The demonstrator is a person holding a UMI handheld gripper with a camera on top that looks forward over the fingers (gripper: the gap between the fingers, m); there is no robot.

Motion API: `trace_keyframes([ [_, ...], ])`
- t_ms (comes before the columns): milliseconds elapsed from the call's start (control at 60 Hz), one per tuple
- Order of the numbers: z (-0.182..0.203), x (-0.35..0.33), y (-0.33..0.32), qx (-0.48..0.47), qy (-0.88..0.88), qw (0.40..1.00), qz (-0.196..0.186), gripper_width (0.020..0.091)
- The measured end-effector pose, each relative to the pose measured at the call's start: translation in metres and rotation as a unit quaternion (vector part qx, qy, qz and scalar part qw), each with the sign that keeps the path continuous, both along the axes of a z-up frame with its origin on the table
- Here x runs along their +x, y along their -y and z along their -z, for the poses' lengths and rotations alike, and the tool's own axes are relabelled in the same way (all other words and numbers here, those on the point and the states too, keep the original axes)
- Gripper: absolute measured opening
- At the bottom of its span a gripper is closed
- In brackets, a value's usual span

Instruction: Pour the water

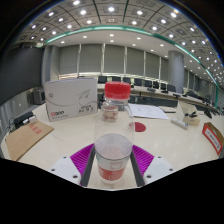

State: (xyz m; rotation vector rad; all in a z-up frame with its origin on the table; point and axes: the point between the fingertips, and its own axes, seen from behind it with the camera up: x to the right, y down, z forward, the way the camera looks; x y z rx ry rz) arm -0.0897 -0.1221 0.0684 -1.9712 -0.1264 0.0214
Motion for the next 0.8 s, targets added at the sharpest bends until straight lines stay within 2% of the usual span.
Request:
trace_keyframes([
  [33, 0.002, 0.001, -0.006, 0.006, 0.006, 1.0, 0.007, 0.0558],
  [283, -0.012, 0.005, -0.027, 0.017, 0.029, 0.999, 0.039, 0.0374],
  [500, -0.066, 0.041, -0.067, 0.02, 0.11, 0.992, 0.054, 0.0374],
  [667, -0.1, 0.081, -0.151, 0.032, 0.24, 0.969, 0.046, 0.0374],
  [800, -0.121, 0.107, -0.221, 0.041, 0.386, 0.921, 0.026, 0.0373],
])
